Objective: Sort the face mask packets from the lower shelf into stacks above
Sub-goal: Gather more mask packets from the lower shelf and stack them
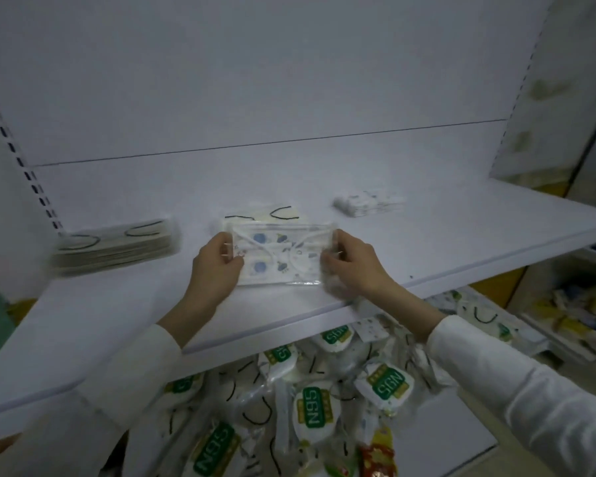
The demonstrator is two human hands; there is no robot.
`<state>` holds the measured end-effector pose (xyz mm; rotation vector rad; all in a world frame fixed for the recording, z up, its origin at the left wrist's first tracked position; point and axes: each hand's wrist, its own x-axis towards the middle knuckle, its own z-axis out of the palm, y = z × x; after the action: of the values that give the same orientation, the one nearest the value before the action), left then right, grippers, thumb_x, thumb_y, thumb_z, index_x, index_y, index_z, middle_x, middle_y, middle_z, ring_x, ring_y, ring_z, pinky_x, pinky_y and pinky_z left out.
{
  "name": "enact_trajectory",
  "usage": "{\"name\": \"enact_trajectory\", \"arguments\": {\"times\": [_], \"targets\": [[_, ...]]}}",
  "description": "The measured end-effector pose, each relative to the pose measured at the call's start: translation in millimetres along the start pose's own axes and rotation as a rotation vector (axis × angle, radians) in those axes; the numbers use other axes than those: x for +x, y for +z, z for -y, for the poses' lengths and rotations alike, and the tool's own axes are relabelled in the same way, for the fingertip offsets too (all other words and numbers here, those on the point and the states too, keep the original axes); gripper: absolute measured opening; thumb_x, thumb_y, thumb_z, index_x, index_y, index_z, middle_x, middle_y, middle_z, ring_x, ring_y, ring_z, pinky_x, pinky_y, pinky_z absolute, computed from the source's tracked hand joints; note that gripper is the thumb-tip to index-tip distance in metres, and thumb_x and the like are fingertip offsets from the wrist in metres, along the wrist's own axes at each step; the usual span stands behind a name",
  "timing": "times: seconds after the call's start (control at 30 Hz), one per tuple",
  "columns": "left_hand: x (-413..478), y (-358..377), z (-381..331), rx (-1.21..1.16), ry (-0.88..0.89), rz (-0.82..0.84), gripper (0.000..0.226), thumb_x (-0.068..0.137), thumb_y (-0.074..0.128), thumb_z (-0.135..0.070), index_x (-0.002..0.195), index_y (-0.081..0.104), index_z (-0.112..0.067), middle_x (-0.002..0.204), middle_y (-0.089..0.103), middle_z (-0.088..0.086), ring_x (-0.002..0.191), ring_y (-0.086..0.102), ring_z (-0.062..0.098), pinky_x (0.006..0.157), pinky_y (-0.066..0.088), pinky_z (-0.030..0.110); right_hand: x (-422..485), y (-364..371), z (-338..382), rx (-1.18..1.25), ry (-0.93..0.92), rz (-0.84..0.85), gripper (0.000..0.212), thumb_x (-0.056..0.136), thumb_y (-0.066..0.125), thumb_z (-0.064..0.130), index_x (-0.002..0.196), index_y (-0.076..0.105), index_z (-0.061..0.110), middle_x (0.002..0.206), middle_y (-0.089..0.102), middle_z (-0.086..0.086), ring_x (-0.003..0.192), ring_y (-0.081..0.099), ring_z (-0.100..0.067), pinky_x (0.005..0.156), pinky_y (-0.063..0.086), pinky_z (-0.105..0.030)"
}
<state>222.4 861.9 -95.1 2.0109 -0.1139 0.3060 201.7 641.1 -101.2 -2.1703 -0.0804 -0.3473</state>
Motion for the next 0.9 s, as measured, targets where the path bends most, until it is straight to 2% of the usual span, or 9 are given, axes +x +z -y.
{"name": "enact_trajectory", "arguments": {"times": [0.07,0.17,0.27,0.33,0.43,0.5,0.6,0.7,0.9], "targets": [[10,24,-13,-0.002,0.007,0.061,0.007,0.084,0.052,0.003,0.085,0.053,-0.004,0.077,0.056,0.005,0.070,0.048,0.016,0.061,0.036,0.022,1,-28,-16,-0.025,0.011,-0.057,0.027,0.091,0.057,0.014,0.070,0.041,0.016,0.071,0.059,-0.007,0.064,0.055,-0.021,0.060,0.043,-0.029],[20,65,-37,-0.020,0.038,0.139,0.020,0.080,0.056,0.006,0.075,0.049,-0.012,0.069,0.048,0.001,0.068,0.044,0.017,0.061,0.034,0.027,3,-73,-42,-0.024,0.035,-0.107,0.019,0.090,0.061,0.013,0.075,0.049,0.008,0.075,0.066,-0.010,0.067,0.065,-0.020,0.072,0.055,-0.039],[25,104,-59,-0.033,0.066,0.178,0.013,0.078,0.059,0.006,0.083,0.054,-0.005,0.076,0.052,0.007,0.073,0.048,0.018,0.068,0.037,0.029,8,-115,-66,-0.017,0.048,-0.147,0.013,0.088,0.063,0.011,0.081,0.056,0.002,0.080,0.067,-0.014,0.071,0.065,-0.023,0.076,0.057,-0.046],[27,128,-74,-0.055,0.079,0.187,0.016,0.077,0.061,0.006,0.079,0.056,-0.009,0.078,0.056,0.006,0.077,0.053,0.020,0.075,0.047,0.034,13,-142,-80,-0.005,0.046,-0.163,0.015,0.089,0.062,0.010,0.076,0.054,0.009,0.082,0.067,-0.017,0.073,0.065,-0.025,0.075,0.058,-0.044],[30,163,-98,-0.066,0.097,0.167,0.029,0.076,0.064,0.007,0.071,0.055,-0.020,0.074,0.059,0.001,0.079,0.058,0.022,0.085,0.053,0.050,22,-180,-101,-0.005,0.026,-0.178,0.015,0.089,0.063,0.008,0.078,0.053,0.011,0.080,0.064,-0.010,0.071,0.063,-0.022,0.068,0.058,-0.030],[32,188,-113,-0.063,0.102,0.139,0.029,0.075,0.065,0.007,0.070,0.056,-0.020,0.071,0.058,-0.001,0.077,0.059,0.022,0.085,0.054,0.050,32,-205,-118,0.003,0.024,-0.172,0.008,0.088,0.065,0.009,0.089,0.058,0.006,0.081,0.065,-0.008,0.070,0.063,-0.019,0.067,0.057,-0.027],[33,224,-135,-0.065,0.083,0.088,0.029,0.076,0.065,0.006,0.074,0.058,-0.022,0.072,0.059,-0.005,0.075,0.059,0.020,0.085,0.055,0.045,49,-240,-143,0.079,0.033,-0.151,0.016,0.085,0.069,0.008,0.098,0.062,0.003,0.082,0.067,-0.009,0.073,0.066,-0.021,0.068,0.059,-0.030],[34,251,-150,-0.076,0.048,0.048,0.024,0.077,0.066,0.006,0.077,0.059,-0.017,0.071,0.057,-0.005,0.069,0.056,0.015,0.084,0.056,0.042,68,-266,-160,0.140,0.036,-0.088,0.019,0.083,0.071,0.007,0.099,0.063,0.001,0.076,0.065,-0.007,0.069,0.063,-0.015,0.061,0.058,-0.021],[55,268,-165,-0.070,-0.016,-0.086,0.032,0.072,0.068,0.007,0.065,0.058,-0.023,0.058,0.052,-0.008,0.057,0.051,0.010,0.083,0.057,0.044,119,-283,-175,0.327,0.040,-0.017,0.025,0.075,0.078,0.006,0.094,0.062,0.008,0.078,0.068,-0.008,0.071,0.066,-0.020,0.066,0.060,-0.027]]}}
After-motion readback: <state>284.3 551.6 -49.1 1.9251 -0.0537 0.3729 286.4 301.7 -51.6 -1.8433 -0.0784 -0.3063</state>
